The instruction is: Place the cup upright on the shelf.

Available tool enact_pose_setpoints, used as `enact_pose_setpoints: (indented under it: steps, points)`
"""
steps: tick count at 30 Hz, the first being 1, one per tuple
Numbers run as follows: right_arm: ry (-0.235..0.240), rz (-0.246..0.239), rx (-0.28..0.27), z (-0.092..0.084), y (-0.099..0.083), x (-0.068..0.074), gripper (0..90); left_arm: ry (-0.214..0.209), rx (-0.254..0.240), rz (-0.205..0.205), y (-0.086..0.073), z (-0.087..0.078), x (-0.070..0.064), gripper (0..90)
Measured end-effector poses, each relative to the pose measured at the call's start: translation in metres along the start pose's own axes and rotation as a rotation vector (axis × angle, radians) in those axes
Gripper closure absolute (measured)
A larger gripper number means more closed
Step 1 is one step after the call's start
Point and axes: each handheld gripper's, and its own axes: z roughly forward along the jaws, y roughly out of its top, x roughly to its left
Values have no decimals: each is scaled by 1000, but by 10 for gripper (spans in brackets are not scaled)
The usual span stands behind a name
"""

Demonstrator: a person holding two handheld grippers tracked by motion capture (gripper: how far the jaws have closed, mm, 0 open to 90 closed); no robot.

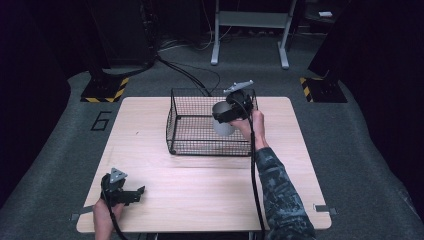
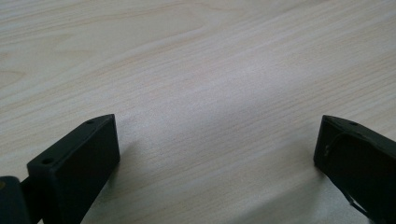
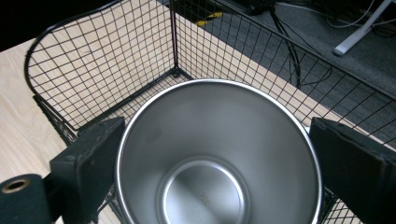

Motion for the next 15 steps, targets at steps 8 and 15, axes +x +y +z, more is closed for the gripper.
enact_pose_setpoints:
  steps: [8,15]
  points:
    - [3,24,11,15,-1,-1,60,-7,4,0,0,0,0,3]
    - [5,43,40,27,-3,-3,60,-4,6,-2,0,0,0,3]
